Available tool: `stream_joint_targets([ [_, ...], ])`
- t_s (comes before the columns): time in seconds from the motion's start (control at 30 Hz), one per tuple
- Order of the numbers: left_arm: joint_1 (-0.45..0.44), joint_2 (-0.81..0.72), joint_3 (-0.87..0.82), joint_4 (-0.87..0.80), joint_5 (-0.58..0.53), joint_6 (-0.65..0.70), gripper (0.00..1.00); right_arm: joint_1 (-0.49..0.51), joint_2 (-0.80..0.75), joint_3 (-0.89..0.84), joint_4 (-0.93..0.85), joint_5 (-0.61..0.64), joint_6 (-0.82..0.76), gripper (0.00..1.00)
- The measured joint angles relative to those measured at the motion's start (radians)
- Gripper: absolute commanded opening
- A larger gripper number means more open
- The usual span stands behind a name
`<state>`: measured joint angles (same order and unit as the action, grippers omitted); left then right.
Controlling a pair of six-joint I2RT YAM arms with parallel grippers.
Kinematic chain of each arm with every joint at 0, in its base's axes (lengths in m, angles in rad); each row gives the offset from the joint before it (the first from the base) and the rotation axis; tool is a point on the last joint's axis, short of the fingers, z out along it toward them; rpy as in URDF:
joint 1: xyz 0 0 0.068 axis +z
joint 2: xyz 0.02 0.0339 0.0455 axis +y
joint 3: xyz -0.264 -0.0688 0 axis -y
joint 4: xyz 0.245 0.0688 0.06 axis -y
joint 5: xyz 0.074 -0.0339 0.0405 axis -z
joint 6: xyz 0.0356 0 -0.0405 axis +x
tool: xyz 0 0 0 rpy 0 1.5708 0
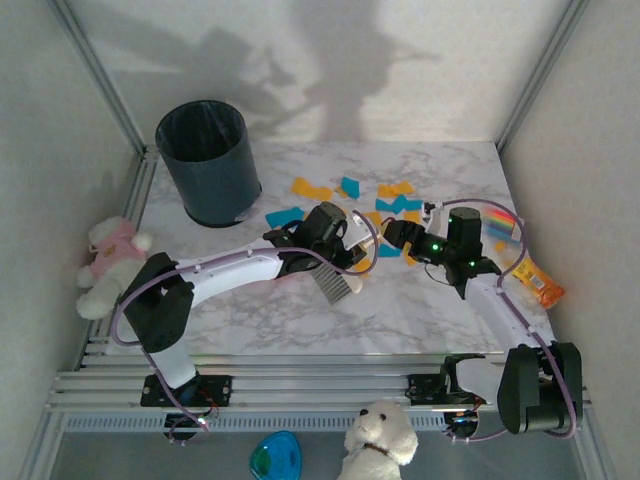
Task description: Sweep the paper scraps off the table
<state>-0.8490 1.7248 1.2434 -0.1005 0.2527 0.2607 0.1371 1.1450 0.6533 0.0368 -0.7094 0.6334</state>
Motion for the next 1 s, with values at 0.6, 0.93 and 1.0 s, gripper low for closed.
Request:
stream_joint_targets([
  [0.6, 0.0, -0.003, -0.002, 0.004, 0.025, 0.009, 0.2, 0.11, 0.101, 0.047, 0.036, -0.01, 0.015, 0.46],
  [0.93, 0.0, -0.003, -0.002, 0.004, 0.024, 0.009, 0.2, 0.162, 0.15, 0.062, 0.077, -0.01, 0.028, 0.42],
  [1.0, 0.0, -0.003, -0.002, 0.003, 0.024, 0.009, 0.21, 0.168, 0.156, 0.067, 0.083, -0.01, 0.034, 0.42],
])
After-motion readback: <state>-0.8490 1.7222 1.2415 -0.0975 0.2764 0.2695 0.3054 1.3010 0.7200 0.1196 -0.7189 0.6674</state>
